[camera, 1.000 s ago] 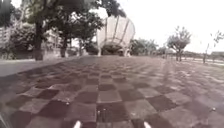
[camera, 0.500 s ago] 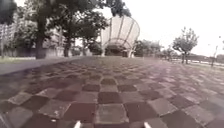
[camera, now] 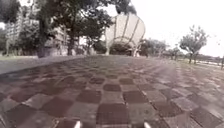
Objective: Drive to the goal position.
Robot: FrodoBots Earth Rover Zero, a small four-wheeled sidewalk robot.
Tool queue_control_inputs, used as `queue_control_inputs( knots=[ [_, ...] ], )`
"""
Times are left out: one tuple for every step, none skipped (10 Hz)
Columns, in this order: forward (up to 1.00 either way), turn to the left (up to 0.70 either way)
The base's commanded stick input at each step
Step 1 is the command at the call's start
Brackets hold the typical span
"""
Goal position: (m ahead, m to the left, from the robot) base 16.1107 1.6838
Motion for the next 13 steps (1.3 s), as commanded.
queue_control_inputs(
  knots=[
    [0.85, 0.11],
    [0.85, 0.02],
    [0.85, -0.17],
    [0.85, -0.23],
    [0.85, -0.23],
    [0.85, -0.23],
    [0.85, -0.23],
    [0.85, -0.23],
    [0.85, -0.23],
    [0.85, -0.23],
    [0.85, -0.23],
    [0.85, -0.23],
    [0.85, -0.16]
  ],
)
